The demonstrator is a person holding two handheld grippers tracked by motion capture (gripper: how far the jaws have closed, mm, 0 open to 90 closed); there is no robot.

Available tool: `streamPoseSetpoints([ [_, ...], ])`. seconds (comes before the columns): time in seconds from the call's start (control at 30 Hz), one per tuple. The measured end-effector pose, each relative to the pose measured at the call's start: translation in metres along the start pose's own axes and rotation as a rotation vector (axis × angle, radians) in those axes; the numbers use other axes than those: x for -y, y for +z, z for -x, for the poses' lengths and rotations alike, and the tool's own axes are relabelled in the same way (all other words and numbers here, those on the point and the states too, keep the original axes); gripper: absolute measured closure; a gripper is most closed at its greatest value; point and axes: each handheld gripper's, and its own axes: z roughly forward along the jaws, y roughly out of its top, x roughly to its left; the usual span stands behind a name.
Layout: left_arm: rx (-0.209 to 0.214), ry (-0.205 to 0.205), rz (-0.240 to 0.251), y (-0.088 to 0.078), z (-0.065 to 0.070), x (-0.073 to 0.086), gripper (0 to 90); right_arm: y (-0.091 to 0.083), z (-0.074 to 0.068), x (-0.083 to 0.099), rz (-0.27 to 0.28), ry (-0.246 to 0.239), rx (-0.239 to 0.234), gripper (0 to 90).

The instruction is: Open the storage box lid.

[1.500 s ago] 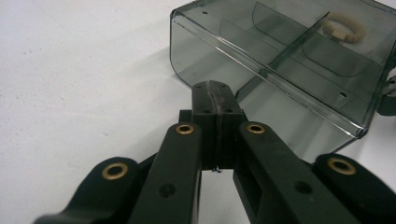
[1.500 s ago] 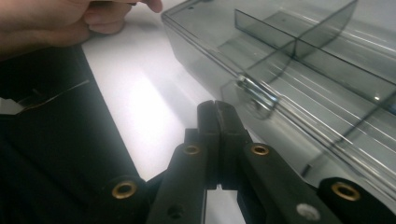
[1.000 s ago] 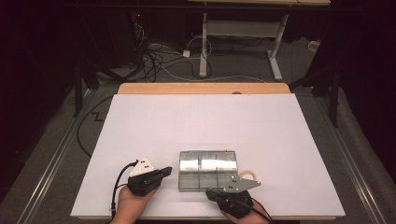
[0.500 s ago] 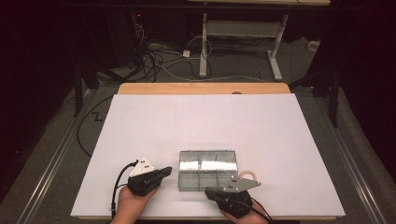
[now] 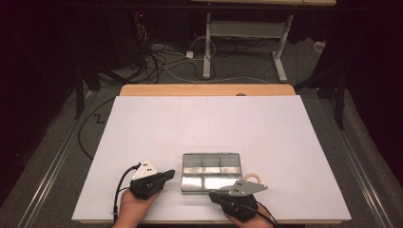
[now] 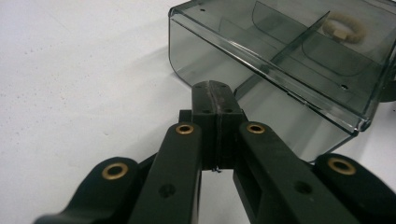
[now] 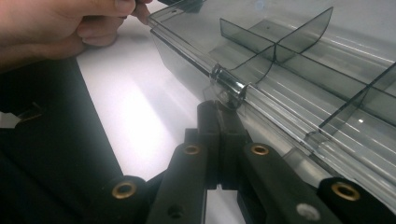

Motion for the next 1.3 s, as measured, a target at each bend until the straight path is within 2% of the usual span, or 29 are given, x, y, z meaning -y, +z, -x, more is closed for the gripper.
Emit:
streamPoseSetpoints([
  [0.57, 0.001, -0.004, 0.0, 0.0, 0.0, 0.0, 88.1, -0.002, -0.001, 0.0, 0.003, 0.001, -0.006, 90.0],
  [0.9, 0.005, -0.005, 0.001, 0.0, 0.0, 0.0, 88.2, -0.005, -0.002, -0.003, 0.03, -0.003, -0.005, 90.0],
  [1.3, 0.071, -0.024, 0.018, -0.008, 0.006, -0.002, 88.1, -0.011, -0.003, -0.01, 0.059, -0.011, 0.0, 90.0],
])
